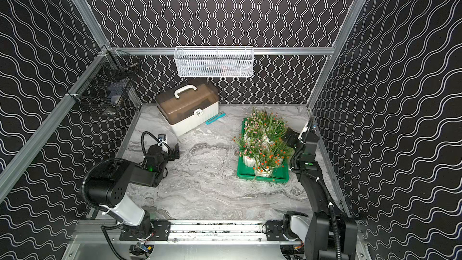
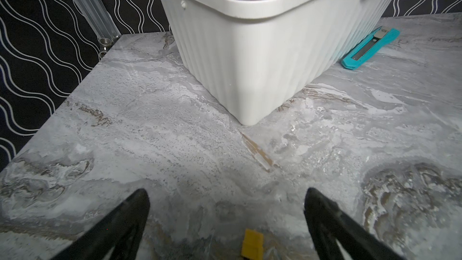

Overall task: Put the potted gypsophila into the storage box
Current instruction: Reset both arms

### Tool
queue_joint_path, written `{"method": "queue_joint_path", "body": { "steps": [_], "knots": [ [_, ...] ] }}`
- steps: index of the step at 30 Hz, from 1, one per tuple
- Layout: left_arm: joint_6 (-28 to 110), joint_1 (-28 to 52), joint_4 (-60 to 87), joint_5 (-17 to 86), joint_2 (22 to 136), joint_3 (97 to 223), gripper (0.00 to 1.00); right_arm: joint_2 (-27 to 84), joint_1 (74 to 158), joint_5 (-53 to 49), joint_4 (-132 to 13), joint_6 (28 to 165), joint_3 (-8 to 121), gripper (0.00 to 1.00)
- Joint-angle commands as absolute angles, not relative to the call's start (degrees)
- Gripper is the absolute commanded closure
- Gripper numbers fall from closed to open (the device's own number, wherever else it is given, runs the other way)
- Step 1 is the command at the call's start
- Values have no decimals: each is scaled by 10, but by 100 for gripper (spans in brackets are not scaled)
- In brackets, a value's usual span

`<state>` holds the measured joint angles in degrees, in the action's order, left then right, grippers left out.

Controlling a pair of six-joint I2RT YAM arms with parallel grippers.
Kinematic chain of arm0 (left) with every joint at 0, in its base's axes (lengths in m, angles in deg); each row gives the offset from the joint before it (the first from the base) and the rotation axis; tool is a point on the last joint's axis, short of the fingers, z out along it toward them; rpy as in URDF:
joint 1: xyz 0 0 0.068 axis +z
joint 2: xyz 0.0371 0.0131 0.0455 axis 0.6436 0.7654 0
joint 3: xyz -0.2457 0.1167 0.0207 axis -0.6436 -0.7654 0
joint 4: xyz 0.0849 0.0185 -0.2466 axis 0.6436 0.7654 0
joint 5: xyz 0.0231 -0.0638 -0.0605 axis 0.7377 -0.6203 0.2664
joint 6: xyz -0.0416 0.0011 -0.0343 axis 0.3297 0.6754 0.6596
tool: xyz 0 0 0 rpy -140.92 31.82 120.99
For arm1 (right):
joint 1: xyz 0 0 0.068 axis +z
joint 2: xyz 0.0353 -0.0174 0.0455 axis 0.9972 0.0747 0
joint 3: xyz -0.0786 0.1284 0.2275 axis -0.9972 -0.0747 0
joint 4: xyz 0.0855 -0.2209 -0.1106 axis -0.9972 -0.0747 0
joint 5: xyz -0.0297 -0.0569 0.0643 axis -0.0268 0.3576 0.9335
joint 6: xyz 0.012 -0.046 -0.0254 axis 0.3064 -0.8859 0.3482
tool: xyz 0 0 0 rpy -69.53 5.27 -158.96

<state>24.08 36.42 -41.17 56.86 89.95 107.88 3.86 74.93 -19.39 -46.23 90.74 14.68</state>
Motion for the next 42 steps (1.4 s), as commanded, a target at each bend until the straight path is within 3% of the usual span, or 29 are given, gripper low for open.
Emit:
{"method": "queue_joint_path", "body": {
  "steps": [1, 9, 18, 27, 35, 37, 40, 42],
  "knots": [
    [238, 365, -418, 567, 900, 1082, 1, 40, 703, -192, -414, 958, 114, 0],
    [238, 365, -420, 567, 901, 1081, 1, 91, 696, -135, -226, 957, 5, 0],
    [238, 365, -419, 567, 901, 1082, 1, 173, 704, -136, -134, 968, -23, 1],
    [238, 365, -420, 566, 901, 1082, 1, 274, 762, -161, -3, 917, -38, 0],
    [238, 365, -420, 567, 901, 1082, 1, 322, 792, -167, -29, 890, -7, 0],
    [238, 365, -419, 567, 901, 1082, 1, 368, 800, -166, 43, 875, -5, 0],
    [238, 365, -419, 567, 901, 1082, 1, 331, 804, -183, -64, 880, 15, 0],
    [238, 365, -419, 567, 901, 1082, 1, 355, 805, -183, -2, 876, 4, 0]
  ]
}}
